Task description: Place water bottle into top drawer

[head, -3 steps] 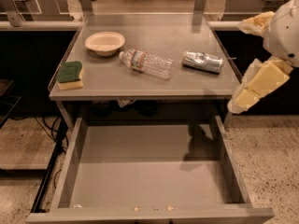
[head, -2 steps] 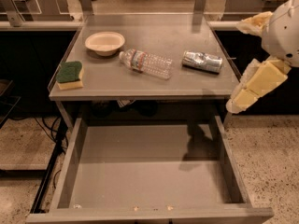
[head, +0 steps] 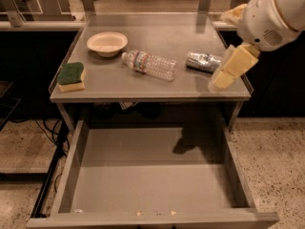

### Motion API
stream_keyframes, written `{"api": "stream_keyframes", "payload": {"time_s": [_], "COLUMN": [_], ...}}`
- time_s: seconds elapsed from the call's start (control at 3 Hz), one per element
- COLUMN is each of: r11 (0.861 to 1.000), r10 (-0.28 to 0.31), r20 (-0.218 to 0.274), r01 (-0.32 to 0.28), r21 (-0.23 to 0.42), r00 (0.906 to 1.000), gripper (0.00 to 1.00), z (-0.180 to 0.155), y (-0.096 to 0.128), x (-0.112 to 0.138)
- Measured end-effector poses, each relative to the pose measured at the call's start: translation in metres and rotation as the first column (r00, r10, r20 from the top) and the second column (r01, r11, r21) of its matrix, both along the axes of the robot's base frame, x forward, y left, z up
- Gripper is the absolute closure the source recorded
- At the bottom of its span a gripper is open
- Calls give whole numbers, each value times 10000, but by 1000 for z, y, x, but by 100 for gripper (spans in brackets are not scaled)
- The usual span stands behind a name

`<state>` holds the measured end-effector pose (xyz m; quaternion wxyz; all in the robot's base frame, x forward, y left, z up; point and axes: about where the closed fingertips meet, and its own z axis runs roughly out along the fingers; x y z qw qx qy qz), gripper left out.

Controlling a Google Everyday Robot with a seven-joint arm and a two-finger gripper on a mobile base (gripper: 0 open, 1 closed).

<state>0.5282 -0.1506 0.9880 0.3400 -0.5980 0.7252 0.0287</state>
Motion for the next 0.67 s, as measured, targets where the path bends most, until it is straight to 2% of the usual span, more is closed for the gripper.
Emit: {"api": "stream_keyframes", "payload": {"time_s": [0.33, 0.67], "r11": [9978, 9973], "r10": [-291, -144], "r20": [-429, -374], "r01": [315, 170], "r21": [577, 721], "r00": [9987, 9992], "gripper": [0, 0], "z": [-23, -25], "y": [27, 34], "x": [69, 73]}}
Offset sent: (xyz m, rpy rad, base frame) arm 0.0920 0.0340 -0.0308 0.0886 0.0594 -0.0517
